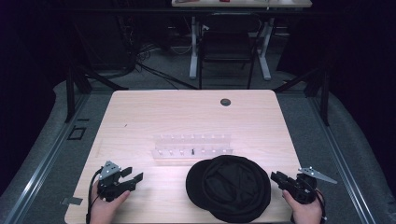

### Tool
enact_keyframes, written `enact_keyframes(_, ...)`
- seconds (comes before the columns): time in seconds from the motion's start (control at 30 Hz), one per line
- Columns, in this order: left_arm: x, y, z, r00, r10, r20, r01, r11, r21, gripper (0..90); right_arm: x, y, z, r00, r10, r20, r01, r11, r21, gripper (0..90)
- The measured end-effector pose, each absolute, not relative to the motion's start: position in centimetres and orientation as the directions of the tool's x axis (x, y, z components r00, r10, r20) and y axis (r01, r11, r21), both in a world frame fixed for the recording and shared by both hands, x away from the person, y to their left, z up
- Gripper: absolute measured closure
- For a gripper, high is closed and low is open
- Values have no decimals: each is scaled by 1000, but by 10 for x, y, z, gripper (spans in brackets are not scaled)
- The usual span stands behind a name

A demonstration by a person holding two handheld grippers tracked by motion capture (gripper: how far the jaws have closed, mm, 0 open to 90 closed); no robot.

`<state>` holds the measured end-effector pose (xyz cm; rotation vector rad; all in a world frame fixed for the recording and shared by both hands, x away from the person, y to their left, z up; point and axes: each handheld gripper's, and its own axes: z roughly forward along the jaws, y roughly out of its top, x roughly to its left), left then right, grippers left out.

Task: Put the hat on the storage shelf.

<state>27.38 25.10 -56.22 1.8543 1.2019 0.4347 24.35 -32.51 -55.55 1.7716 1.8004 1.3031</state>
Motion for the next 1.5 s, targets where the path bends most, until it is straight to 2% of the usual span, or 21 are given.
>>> enact_keyframes(0.67,271,250,-561,481,861,-163,564,-162,810,436,241,-322,-545,-187,899,395,660,-182,728,664)
enact_keyframes(0.9,269,247,-560,491,857,-158,558,-169,813,436,244,-322,-528,-177,897,404,716,-164,679,671)
enact_keyframes(1.13,269,245,-560,494,855,-156,560,-176,810,436,247,-320,-508,-202,898,391,776,-97,623,682)
enact_keyframes(1.5,269,246,-560,489,857,-160,560,-168,811,436,255,-320,-499,-195,894,403,823,-75,563,687)
